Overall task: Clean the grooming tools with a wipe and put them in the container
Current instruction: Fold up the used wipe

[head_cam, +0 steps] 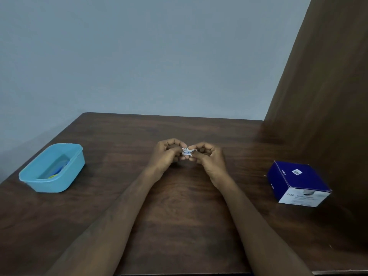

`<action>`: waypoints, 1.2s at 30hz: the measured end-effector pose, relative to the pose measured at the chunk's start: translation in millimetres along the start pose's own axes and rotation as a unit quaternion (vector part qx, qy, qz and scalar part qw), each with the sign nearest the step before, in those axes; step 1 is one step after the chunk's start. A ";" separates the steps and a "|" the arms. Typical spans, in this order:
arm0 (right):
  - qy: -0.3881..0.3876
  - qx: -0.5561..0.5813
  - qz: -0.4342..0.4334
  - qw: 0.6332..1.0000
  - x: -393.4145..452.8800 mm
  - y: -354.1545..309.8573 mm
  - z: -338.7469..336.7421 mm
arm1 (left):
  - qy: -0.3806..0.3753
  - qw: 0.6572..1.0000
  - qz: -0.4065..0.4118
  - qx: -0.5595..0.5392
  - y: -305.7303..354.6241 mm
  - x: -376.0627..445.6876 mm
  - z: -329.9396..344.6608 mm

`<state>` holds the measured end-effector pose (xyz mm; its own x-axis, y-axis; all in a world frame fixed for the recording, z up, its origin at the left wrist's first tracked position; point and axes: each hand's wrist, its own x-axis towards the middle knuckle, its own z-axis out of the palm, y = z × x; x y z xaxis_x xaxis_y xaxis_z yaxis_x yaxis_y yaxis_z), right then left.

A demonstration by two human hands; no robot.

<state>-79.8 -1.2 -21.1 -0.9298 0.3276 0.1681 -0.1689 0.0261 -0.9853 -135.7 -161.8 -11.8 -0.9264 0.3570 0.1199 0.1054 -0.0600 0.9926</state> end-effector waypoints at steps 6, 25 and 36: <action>0.010 -0.013 0.012 1.000 1.1 -1.0 -5.4 | 0.056 0.986 0.075 0.141 -8.3 4.9 0.7; 0.025 0.062 0.127 0.990 0.3 -12.6 -11.4 | 0.051 0.832 0.389 0.392 -8.4 -0.8 17.5; 0.029 0.271 0.191 0.943 -29.4 -21.0 -31.2 | 0.007 0.903 0.325 0.279 0.6 -20.7 27.0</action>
<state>-38.8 18.0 -6.3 -0.9397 0.2679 -0.2127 0.0168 -0.5847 -0.8110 -106.7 -144.0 -13.3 -0.6072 0.4028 0.6849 0.7913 0.2287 0.5671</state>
